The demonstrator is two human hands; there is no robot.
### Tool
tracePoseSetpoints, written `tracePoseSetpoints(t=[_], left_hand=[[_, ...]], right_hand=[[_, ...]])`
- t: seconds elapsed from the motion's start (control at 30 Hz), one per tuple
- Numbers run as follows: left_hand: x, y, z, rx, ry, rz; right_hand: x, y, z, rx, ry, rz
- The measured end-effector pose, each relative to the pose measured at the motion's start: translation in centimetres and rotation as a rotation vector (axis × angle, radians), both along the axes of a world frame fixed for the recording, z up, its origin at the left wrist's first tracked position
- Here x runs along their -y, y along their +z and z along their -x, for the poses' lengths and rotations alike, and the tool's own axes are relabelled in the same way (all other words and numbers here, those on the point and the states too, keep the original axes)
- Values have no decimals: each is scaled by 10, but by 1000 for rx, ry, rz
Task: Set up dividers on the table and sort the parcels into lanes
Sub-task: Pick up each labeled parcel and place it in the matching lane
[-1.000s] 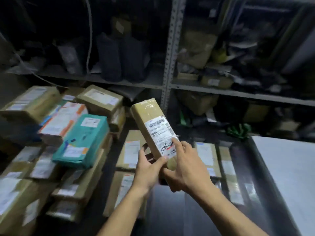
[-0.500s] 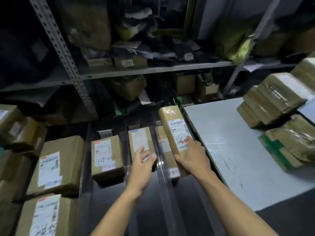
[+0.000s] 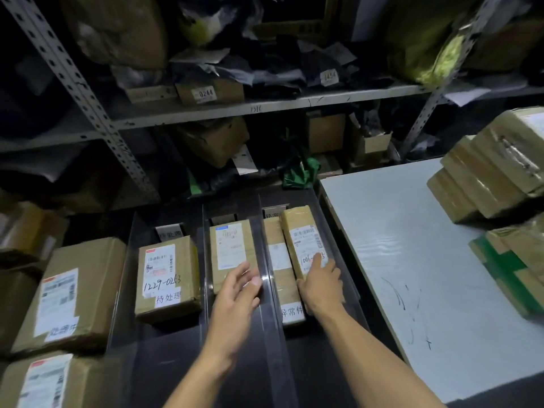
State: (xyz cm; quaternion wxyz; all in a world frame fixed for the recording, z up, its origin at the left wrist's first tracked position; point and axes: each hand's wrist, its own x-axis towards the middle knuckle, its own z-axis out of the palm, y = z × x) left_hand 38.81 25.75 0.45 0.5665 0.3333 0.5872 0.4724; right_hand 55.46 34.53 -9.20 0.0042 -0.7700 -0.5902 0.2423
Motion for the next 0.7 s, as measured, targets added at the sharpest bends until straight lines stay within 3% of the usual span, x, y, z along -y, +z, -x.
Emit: tracePoseSetpoints(t=[0.37, 0.7], left_hand=[[-7, -2, 2, -4, 3, -2], [-8, 13, 4, -16, -16, -57]], right_hand=[[-3, -24, -5, -110, -38, 82], [20, 34, 4, -190, 107, -235]])
